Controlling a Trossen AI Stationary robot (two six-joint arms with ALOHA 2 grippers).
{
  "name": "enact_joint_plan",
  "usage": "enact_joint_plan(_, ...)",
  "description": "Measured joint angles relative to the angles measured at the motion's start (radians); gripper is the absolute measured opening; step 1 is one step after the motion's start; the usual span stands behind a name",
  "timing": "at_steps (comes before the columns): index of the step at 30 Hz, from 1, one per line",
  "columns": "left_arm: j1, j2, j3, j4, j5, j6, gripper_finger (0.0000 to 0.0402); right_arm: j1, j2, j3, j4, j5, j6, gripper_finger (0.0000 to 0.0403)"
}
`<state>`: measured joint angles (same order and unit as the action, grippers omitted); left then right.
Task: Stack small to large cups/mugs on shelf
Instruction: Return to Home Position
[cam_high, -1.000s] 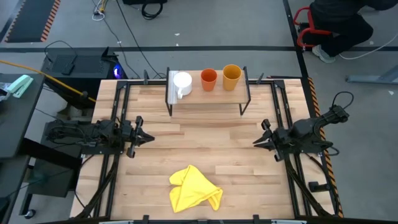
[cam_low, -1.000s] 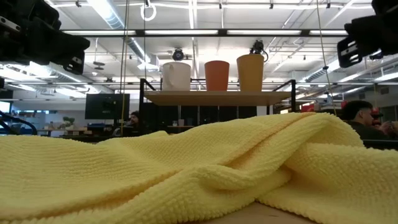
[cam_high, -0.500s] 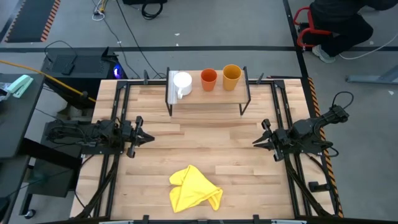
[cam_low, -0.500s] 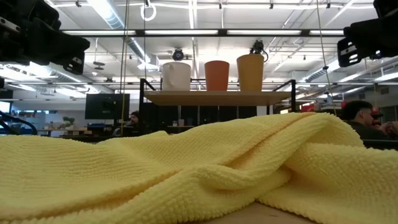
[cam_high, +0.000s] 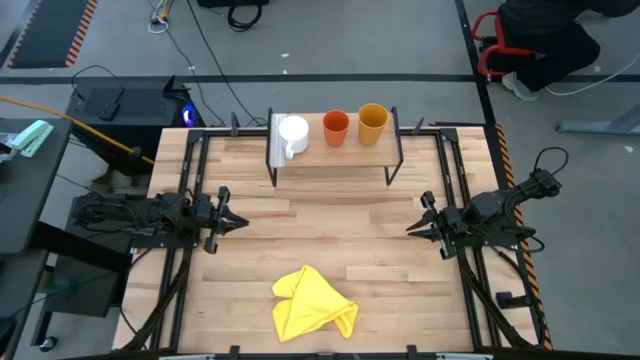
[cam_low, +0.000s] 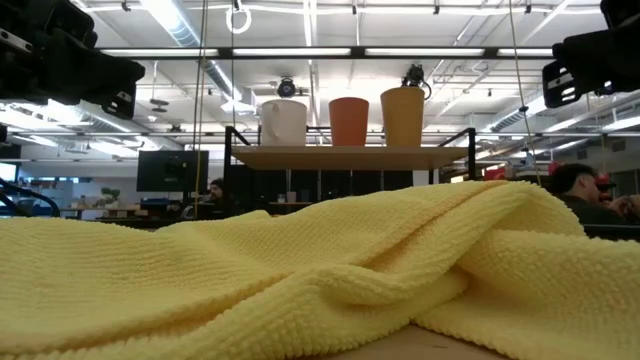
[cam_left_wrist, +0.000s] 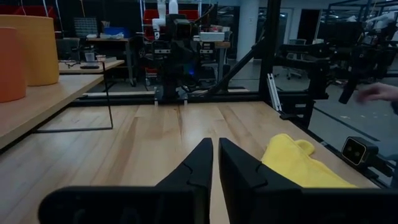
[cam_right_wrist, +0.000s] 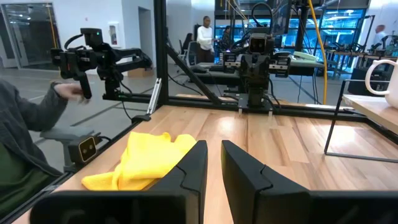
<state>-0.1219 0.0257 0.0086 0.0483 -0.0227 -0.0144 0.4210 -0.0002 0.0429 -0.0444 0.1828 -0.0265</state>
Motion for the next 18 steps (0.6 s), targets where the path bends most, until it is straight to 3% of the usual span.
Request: enact_joint_plan(18,0.000,0.000,0.000,0.000,0.000,0.000,0.0036,0.000,0.000,0.000,0.000,0.000,0.001,0.0055)
